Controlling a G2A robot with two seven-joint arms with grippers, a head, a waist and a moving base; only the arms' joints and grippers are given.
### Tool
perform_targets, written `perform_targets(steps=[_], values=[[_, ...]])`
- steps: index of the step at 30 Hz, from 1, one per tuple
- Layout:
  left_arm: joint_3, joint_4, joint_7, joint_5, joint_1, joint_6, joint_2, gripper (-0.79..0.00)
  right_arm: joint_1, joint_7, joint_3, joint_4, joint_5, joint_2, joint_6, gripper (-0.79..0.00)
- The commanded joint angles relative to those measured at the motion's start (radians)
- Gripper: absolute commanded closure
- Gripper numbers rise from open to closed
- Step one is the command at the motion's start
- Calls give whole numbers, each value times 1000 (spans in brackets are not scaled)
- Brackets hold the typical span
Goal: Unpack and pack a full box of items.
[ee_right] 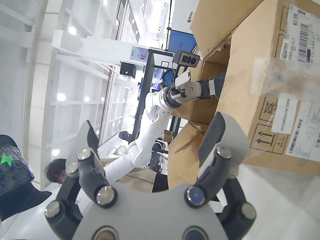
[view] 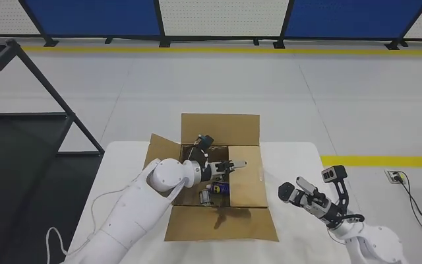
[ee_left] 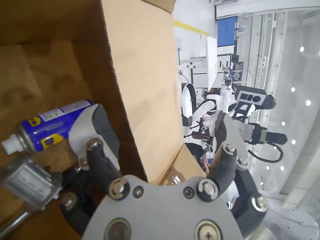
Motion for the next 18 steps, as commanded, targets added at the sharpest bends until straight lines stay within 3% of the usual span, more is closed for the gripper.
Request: perform_targets(steps=[1, 9, 18], values=[[6, 25, -6, -28, -10, -13, -14, -785, -1, 0, -5, 0, 2, 1, -2, -785], [-3, 92, -24, -89, -45, -92, -49, -785, -9, -3, -35, -8, -11, 5, -4, -785], [-42, 55, -60, -108, -52, -122, -55, -785, -4, -2, -60, -26, -5, 8, -22, -785]])
